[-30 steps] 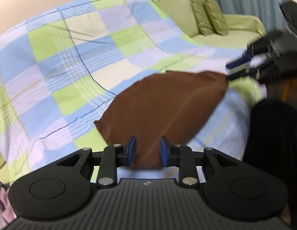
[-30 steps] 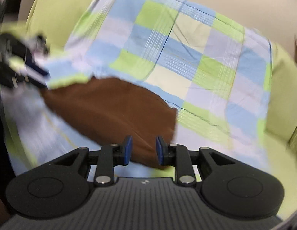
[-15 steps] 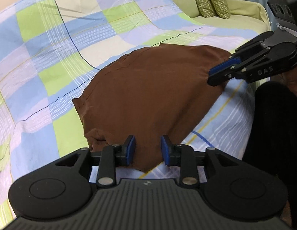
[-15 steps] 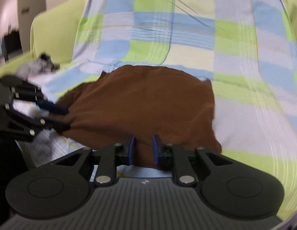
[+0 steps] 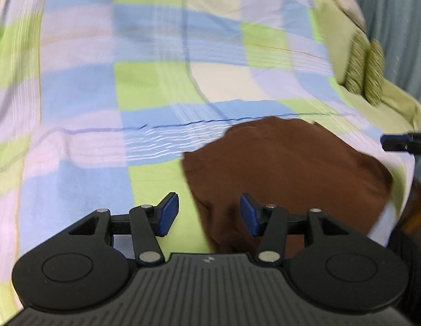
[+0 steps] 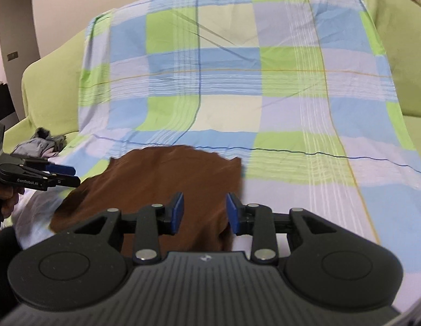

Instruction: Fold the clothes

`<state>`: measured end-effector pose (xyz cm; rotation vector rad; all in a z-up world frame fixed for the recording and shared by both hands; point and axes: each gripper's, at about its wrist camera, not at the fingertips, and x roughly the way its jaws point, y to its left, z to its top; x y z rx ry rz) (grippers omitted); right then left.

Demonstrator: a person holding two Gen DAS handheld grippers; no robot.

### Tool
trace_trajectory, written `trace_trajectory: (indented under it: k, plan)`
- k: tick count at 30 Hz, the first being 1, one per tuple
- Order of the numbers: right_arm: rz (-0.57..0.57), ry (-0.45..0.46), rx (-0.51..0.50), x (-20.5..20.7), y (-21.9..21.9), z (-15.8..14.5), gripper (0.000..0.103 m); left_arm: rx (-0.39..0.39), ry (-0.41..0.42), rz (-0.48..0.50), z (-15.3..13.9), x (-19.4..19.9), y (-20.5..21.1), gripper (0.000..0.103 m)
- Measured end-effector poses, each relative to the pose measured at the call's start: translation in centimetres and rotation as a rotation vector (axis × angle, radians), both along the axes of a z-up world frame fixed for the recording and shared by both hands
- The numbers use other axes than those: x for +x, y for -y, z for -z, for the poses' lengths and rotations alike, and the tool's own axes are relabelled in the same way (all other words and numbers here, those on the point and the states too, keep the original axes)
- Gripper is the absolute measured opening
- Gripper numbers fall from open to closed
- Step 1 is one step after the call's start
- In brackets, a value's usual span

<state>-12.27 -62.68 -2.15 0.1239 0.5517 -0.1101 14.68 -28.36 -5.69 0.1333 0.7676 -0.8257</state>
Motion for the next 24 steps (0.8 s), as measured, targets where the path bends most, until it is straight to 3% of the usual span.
trace_trajectory:
  k: [8,12,13,14,15,17,18,19,20,24]
  plan:
    - [0.025,-0.034,0.201,6.5,6.6,1.8,0.037,-0.068,-0.175,0.026,2.8,5.7,1.3,0.054]
    - [-0.018,-0.108,0.285,9.5,8.5,3.7,0.037,-0.081,-0.219,0.048,3.1,6.9,1.7,0.052]
    - [-0.025,-0.122,0.292,9.9,8.6,4.0,0.037,-0.075,-0.217,0.061,3.1,7.0,1.9,0.049]
    - [-0.032,-0.154,0.298,10.6,8.8,4.6,0.037,-0.074,-0.217,0.072,3.1,7.0,2.0,0.035]
    - [-0.038,-0.177,0.317,11.1,9.0,5.2,0.037,-0.082,-0.231,0.096,3.1,7.1,2.2,0.029]
    - [-0.045,-0.173,0.371,11.0,9.4,5.5,0.037,-0.078,-0.229,0.113,3.0,6.8,2.5,0.022]
    - [-0.049,-0.17,0.398,11.0,9.6,5.7,0.035,-0.072,-0.217,0.114,3.0,6.6,2.6,0.018]
    - [-0.052,-0.169,0.42,10.8,9.7,5.8,0.022,-0.066,-0.204,0.115,2.9,6.3,2.6,0.005]
    - [-0.055,-0.169,0.429,10.6,9.7,5.9,0.01,-0.06,-0.191,0.116,2.9,6.1,2.7,0.003]
    - [-0.068,-0.147,0.373,9.6,8.9,4.6,0.004,-0.095,-0.085,0.089,1.2,4.2,1.5,0.001]
